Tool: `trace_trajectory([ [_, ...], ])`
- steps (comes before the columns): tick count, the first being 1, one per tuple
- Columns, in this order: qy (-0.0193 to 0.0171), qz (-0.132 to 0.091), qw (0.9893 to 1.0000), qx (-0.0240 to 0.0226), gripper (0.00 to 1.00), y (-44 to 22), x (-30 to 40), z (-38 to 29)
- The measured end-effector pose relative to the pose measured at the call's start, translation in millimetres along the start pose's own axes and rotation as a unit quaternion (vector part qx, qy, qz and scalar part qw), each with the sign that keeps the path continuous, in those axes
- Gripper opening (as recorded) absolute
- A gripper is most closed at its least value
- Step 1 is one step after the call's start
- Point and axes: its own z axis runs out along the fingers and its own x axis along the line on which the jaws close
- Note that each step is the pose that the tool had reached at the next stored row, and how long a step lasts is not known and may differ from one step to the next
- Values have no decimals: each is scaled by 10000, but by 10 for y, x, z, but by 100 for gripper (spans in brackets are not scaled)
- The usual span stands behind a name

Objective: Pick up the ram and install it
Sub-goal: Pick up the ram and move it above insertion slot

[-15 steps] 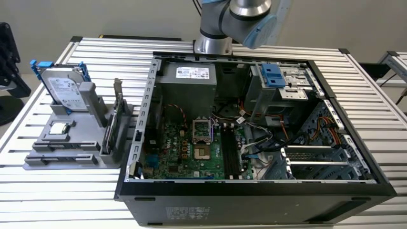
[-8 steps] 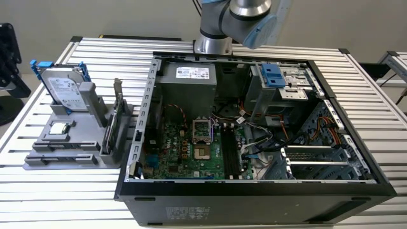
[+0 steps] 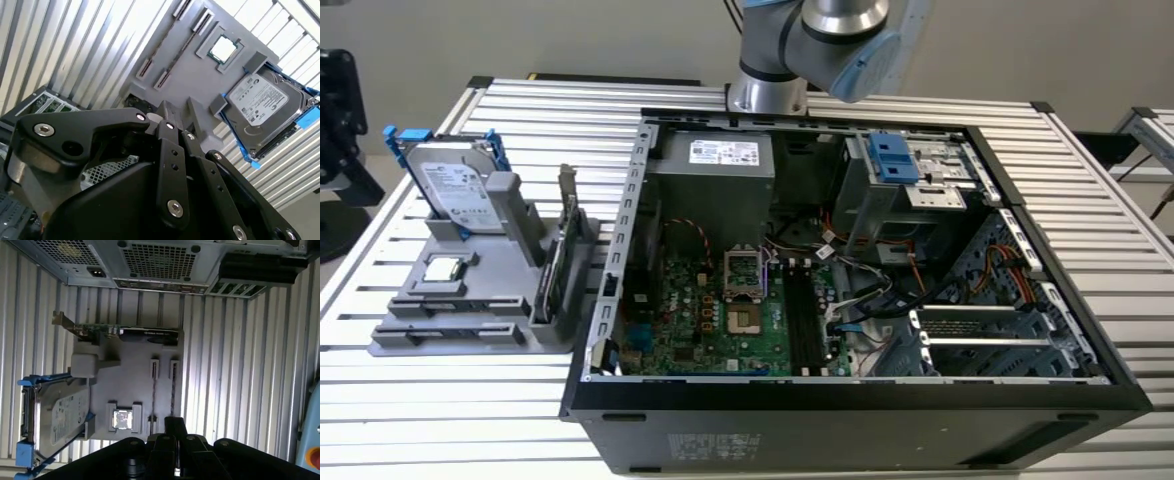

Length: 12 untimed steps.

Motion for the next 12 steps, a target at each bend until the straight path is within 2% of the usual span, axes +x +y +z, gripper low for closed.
trace_trajectory([
  [6,-13,291,9996,0,0,-6,0,2],
  [12,-25,566,9984,1,0,-13,1,3],
])
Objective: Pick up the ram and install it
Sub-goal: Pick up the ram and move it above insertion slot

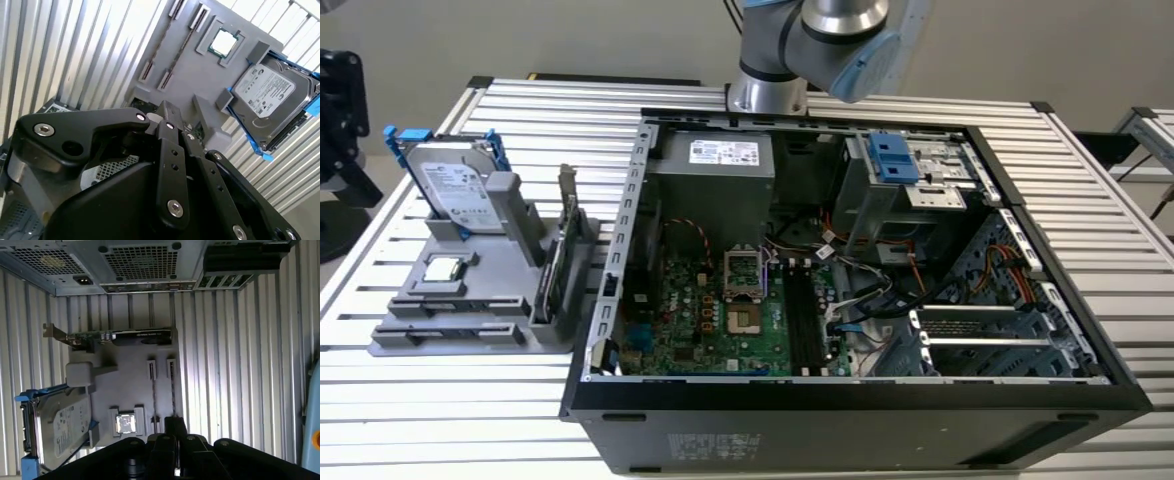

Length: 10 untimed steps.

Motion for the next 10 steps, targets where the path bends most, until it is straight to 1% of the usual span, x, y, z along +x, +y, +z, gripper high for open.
trace_trajectory([
  [3,-7,142,9999,2,0,-3,-1,0],
  [7,-14,312,9995,5,0,-7,-1,2],
  [10,-15,324,9995,5,0,-7,-1,3],
])
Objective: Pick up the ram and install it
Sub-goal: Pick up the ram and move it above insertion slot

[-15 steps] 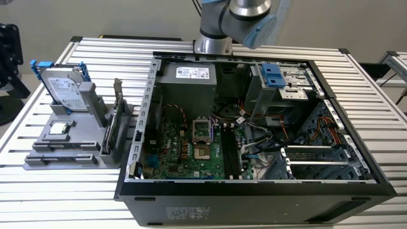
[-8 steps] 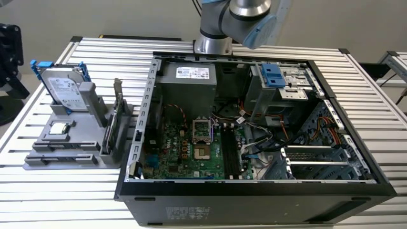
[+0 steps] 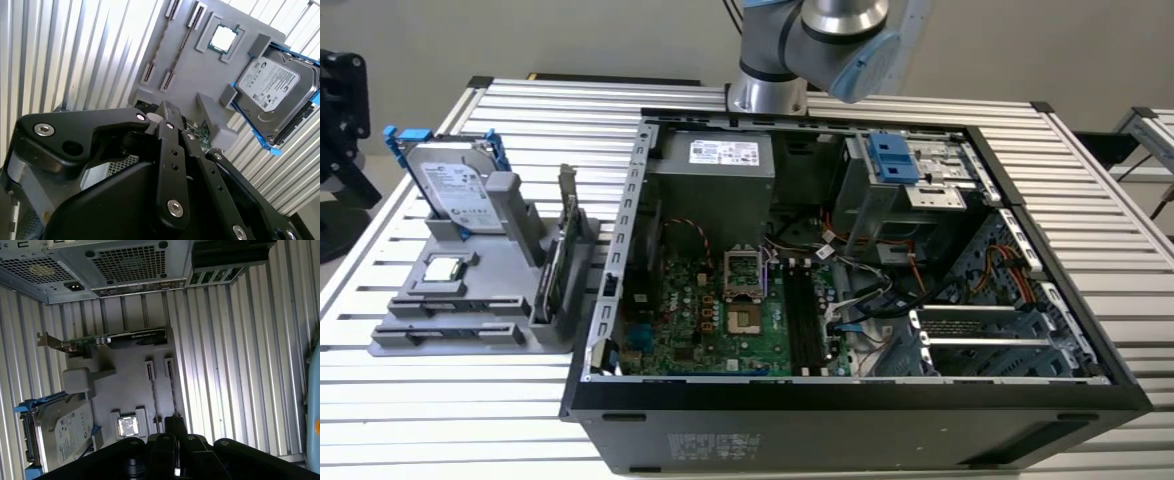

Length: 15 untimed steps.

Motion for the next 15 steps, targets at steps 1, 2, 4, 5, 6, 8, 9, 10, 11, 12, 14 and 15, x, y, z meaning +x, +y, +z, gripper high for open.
trace_trajectory([
  [1,0,1,10000,0,0,0,0,0],
  [2,0,2,10000,0,0,0,0,0],
  [4,0,4,10000,0,0,0,0,0],
  [5,0,4,10000,0,100,0,0,0],
  [6,0,5,10000,0,100,0,0,0],
  [8,0,9,10000,0,100,0,0,0],
  [9,0,9,10000,0,100,0,0,0],
  [10,0,10,10000,0,100,0,0,0],
  [11,0,11,10000,0,100,0,0,0],
  [12,0,12,10000,0,100,0,0,0],
  [14,0,14,10000,0,100,0,0,0],
  [15,0,15,10000,0,100,0,0,0],
])
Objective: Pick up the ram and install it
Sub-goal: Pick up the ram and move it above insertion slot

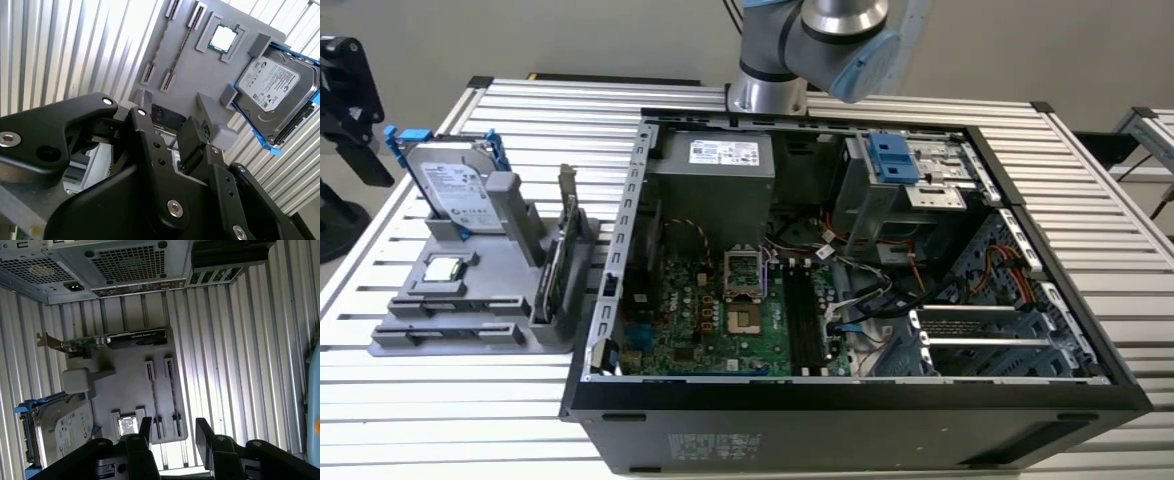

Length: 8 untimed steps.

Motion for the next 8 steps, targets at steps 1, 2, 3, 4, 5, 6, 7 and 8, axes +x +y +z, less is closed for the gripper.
trace_trajectory([
  [1,0,1,10000,0,100,0,0,0],
  [2,0,2,10000,0,100,0,0,0],
  [3,0,2,10000,0,100,0,0,0],
  [4,0,2,10000,0,100,0,0,1],
  [5,0,2,10000,0,100,0,0,3],
  [6,-1,3,10000,3,100,0,1,4],
  [7,-1,3,10000,9,100,-1,1,6],
  [8,-3,3,10000,21,100,-1,0,9],
])
